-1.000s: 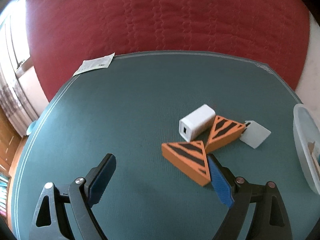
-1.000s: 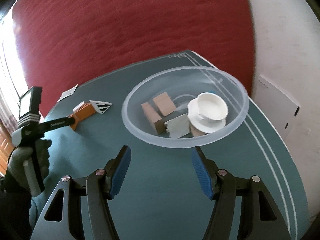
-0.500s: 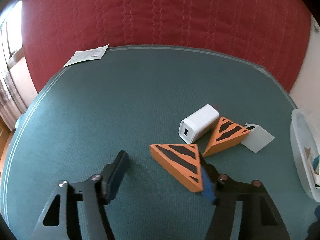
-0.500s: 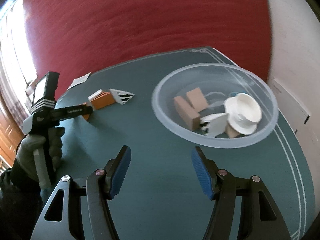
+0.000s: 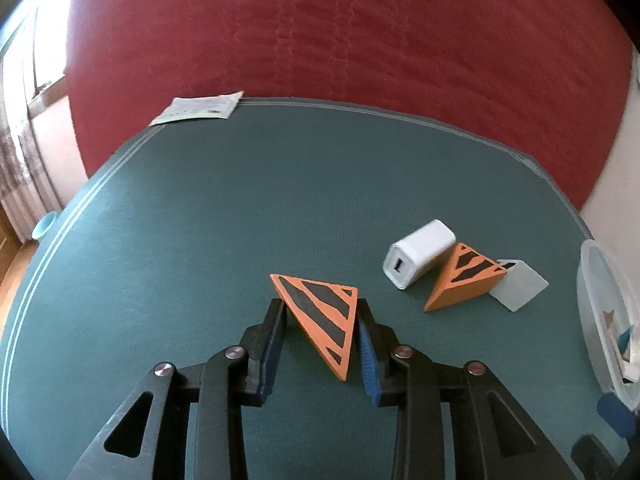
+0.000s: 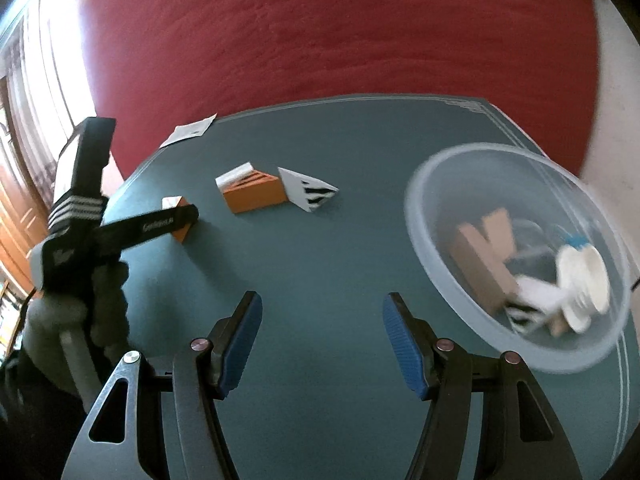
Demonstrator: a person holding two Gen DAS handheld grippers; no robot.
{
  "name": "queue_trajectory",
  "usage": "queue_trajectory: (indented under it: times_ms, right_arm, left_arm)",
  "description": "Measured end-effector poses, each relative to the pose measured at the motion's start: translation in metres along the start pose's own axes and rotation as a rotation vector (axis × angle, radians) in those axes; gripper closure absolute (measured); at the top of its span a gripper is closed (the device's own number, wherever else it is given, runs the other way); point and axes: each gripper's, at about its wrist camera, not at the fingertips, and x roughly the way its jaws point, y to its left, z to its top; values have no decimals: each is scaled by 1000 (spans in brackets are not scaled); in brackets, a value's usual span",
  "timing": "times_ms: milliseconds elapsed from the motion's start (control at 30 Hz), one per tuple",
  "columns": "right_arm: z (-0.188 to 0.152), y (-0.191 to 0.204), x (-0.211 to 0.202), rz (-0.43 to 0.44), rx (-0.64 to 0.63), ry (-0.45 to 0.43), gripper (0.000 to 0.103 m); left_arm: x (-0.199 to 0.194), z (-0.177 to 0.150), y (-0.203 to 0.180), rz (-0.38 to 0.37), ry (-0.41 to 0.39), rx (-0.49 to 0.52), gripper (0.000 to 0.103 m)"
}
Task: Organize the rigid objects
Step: 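Grasp an orange striped wedge with the left gripper while the right gripper grasps the white striped prism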
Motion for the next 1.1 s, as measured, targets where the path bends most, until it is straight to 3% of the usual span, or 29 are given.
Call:
queue_trajectory:
  times_ms: [333, 900, 1033, 1100]
  right_arm:
    - [35, 20, 55, 32, -24, 62, 39]
    - [82, 16, 115, -71, -7, 42, 42]
    - [84, 19, 120, -85, -16, 38, 53]
    - [84, 18, 120, -88, -16, 37, 53]
  left_arm:
    - [0, -2, 5, 49, -26, -8, 67]
    - [1, -5, 7, 51, -24, -21, 67]
    - [1, -5, 7, 52, -25, -22, 67]
    - [1, -5, 7, 52, -26, -22, 67]
